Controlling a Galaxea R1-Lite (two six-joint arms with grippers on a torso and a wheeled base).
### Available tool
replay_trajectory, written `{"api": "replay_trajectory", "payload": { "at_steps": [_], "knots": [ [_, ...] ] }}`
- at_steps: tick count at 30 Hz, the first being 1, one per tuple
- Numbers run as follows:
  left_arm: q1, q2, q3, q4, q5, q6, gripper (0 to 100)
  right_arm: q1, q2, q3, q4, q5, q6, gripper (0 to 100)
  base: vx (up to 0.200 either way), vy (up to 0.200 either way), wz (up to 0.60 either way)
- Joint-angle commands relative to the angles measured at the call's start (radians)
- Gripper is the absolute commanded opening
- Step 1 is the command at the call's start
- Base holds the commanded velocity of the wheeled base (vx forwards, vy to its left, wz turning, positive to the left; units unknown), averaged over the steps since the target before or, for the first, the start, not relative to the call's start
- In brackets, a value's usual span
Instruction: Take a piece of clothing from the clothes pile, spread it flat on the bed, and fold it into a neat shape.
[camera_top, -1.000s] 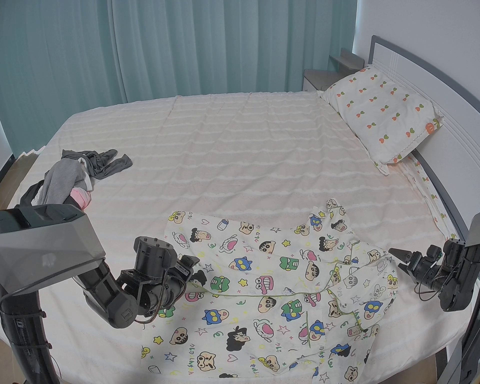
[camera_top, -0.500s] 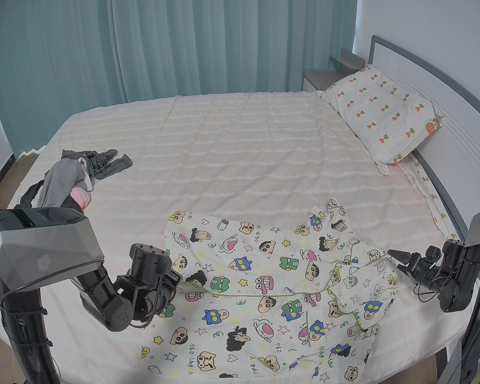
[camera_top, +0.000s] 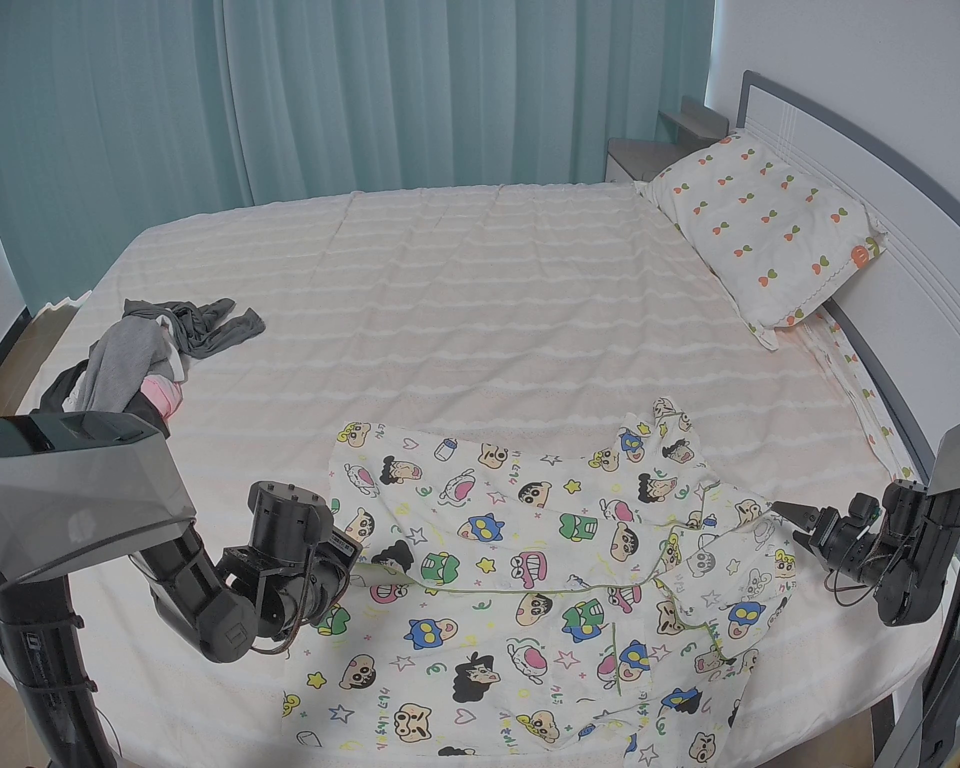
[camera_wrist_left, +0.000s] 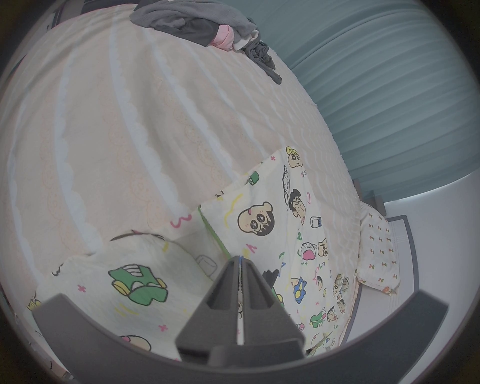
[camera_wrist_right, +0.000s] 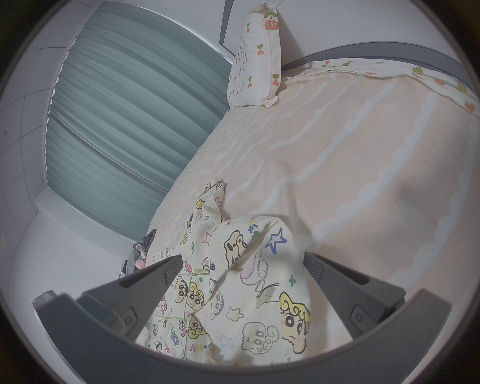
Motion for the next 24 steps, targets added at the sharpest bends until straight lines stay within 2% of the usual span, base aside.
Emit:
{"api": "replay_trajectory", "payload": {
  "at_steps": [1, 5, 7, 10, 19, 24],
  "knots": [
    [0.005, -0.002, -0.005, 0.000, -0.003, 0.000, 0, 0.000, 0.000, -0.001, -0.009, 0.000, 0.000, 100, 0.000, 0.000, 0.00],
    [0.004, 0.002, -0.005, 0.001, -0.026, 0.000, 0, 0.000, 0.002, 0.000, -0.009, 0.000, 0.000, 100, 0.000, 0.000, 0.00],
    [-0.004, -0.004, 0.003, 0.008, -0.074, -0.003, 0, 0.000, 0.002, -0.001, -0.009, 0.000, 0.000, 100, 0.000, 0.000, 0.00],
    [-0.018, -0.005, 0.009, 0.009, -0.098, -0.005, 0, -0.001, 0.003, -0.003, -0.009, 0.000, 0.000, 100, 0.000, 0.000, 0.00],
    [-0.031, 0.002, 0.006, 0.012, -0.104, 0.000, 0, -0.001, 0.003, -0.003, -0.009, 0.000, 0.000, 100, 0.000, 0.000, 0.00],
    [-0.091, 0.004, 0.024, 0.038, -0.097, 0.004, 0, -0.001, 0.006, -0.004, -0.009, -0.001, 0.000, 100, 0.000, 0.000, 0.00]
  ]
}}
